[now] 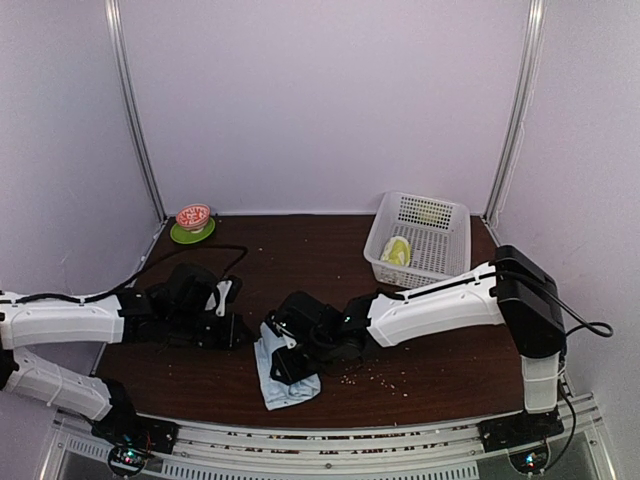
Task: Roll the towels
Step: Roll the towel at the center of the board.
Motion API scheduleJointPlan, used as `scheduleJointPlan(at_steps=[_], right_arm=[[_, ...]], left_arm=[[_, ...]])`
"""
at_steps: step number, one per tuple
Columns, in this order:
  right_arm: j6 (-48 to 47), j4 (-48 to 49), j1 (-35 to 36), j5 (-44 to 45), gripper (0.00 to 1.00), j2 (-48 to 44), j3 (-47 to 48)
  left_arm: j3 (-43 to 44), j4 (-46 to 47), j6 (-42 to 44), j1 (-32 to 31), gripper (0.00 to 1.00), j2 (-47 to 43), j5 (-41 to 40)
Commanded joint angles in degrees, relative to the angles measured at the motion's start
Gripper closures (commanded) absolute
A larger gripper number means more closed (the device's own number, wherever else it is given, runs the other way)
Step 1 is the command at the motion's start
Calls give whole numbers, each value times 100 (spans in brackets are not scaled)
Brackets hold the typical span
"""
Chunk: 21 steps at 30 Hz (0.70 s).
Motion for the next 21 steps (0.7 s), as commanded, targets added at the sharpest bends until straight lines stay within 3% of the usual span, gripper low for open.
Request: scheduleJointPlan(at_steps=[1,8,21], right_arm=[[-58,-204,61,-70,63,176,53],[-55,-203,68,-9,62,118,48],[-9,-213,70,-5,62,138,75]], left_arm=[[285,266,169,78,100,67,-94],[593,956,198,88,100,1030,415],[663,1516,180,114,100,1753,645]])
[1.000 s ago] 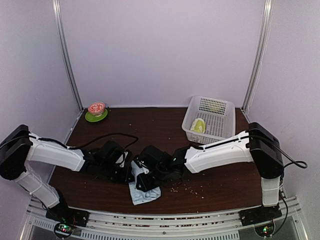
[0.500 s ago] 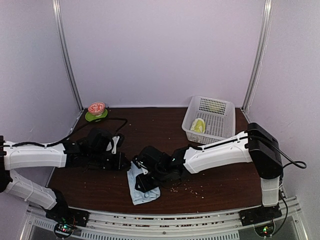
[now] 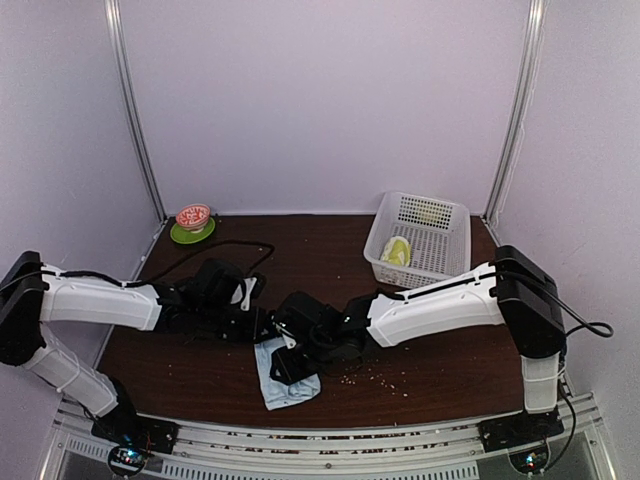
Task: Roll the towels
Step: Roll the towel at the center of the board.
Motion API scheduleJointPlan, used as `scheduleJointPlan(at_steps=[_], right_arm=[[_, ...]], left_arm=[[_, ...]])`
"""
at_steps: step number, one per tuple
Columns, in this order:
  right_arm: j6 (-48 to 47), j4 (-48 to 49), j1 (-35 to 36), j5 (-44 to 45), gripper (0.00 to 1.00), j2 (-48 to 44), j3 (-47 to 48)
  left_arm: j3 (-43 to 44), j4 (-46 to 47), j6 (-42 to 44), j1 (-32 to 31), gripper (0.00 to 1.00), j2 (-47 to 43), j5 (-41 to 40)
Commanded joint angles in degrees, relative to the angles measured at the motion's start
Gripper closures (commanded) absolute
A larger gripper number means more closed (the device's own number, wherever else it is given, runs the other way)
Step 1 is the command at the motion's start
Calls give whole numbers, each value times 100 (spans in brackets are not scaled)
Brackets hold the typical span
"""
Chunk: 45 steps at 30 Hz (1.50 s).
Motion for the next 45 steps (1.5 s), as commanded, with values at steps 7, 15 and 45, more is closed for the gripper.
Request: scheduleJointPlan(at_steps=[7,15,45], right_arm=[[-45,-246,49,27,62,-143,-35],[-152,-542,49,40,60,-987,-259],[-137,-1801,585,105,92,639,747]], left_arm=[[-286,1051,-259,258,100,830,418],[-582,1232,-408,267,100,1101,393],[-913,-47,-147,268,100,-1239,-94]])
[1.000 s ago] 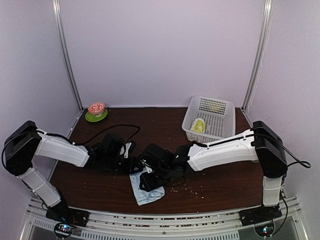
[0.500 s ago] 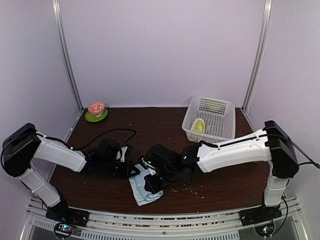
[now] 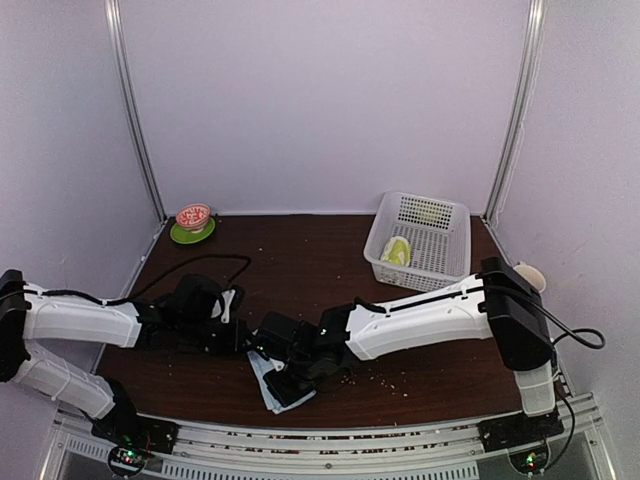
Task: Roll the towels
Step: Roll the towel at the center of the board, then pick up the towel from the center of the board.
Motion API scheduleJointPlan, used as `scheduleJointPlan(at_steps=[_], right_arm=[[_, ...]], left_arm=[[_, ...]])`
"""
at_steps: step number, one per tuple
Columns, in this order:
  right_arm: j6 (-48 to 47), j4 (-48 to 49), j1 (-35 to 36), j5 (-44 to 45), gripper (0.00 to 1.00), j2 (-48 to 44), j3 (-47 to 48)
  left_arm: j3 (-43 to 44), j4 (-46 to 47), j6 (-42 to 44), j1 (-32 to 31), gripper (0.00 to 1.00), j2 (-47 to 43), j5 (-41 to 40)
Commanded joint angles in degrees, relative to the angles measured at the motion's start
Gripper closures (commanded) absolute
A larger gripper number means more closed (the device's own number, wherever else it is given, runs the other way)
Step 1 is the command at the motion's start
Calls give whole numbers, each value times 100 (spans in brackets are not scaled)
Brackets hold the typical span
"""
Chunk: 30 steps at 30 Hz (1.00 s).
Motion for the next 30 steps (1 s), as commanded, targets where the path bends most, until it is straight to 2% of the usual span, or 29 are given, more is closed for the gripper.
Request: scheduleJointPlan(at_steps=[1,4,8,12,15,19,24,30], right_arm=[[46,-259,79,-5,91,109,-250],[47,-108,76,-8,89,7,-359],[41,19,82,-38,87,-56,-360],[22,56,76,21,83,-221,-428],[-26,104,50,55,75,-556,-562],[-156,213,-90,-403,64,-1106,-781],[-170,537,-521,-728,47,-1837,-1337],[162,1327,-1236,-1415,38,-1934,-2002]], left_arm=[[154,-266,147,30,100,-474,-62],[260,49,158,28,100,-219,117],[374,704,82,15,100,567,501],[329,934,24,12,100,1076,494],[165,976,-3,13,100,1214,412],[-169,1144,-80,14,100,1144,342],[-431,1161,-49,12,100,1049,191],[-668,1245,-30,14,100,1082,29]])
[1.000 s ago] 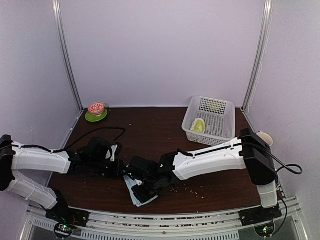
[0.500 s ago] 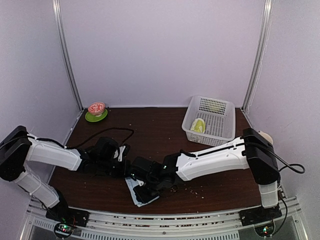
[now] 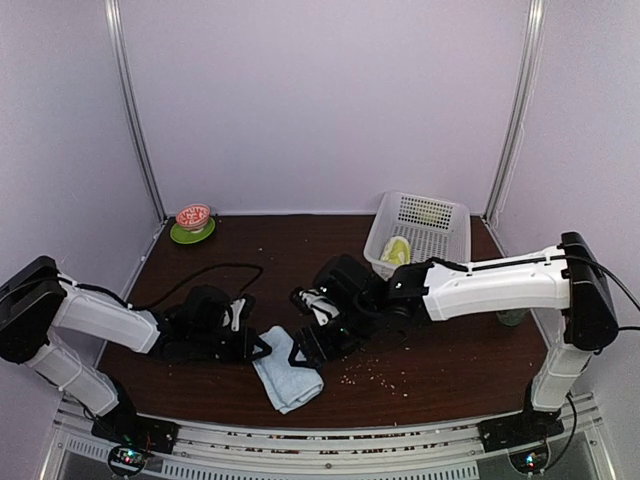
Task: Roll the towels
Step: Pick up the towel from the center of the board.
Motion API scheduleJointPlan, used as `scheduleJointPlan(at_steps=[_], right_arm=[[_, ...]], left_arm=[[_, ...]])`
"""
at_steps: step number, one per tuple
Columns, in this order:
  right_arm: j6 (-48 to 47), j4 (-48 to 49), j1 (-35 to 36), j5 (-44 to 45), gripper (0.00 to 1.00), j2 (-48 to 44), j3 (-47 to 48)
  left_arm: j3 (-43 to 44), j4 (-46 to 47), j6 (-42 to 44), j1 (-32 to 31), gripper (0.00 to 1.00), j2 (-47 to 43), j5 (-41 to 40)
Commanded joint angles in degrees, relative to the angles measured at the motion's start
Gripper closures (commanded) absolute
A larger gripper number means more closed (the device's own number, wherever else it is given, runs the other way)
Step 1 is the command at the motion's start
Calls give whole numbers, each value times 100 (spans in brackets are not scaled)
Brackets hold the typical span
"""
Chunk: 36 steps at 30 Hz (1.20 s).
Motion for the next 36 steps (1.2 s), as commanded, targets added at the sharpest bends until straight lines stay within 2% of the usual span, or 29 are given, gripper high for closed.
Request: scheduleJointPlan(at_steps=[1,8,17,21,23,26,33,36], right_arm=[[277,758,-470,-764,37,199,-462],[817,1628,-771,-1426,32,900,-391],[1255,1972,-766,-1724,32,1581,-308],[1340,1914,-656,-1710,35,1771,-192],[1328,1786,-610,-1683,42,1900,-85],[1274,1491,-556,-1558,63,2069,82],[1148,1160,-505,-1089,100,2012,196],[1048,1161,-534,-877,100,1581,131]], left_arm=[[-356,-278,8,15,100,130,-370],[-568,76,-168,15,100,439,-333],[-713,195,-242,15,100,470,-346],[-794,314,-309,15,100,485,-354],[-808,336,-329,-1,100,489,-351],[-803,267,-342,-32,100,442,-390],[-758,-187,-334,-82,100,-15,-507],[-612,-729,-298,-82,100,-624,-620]])
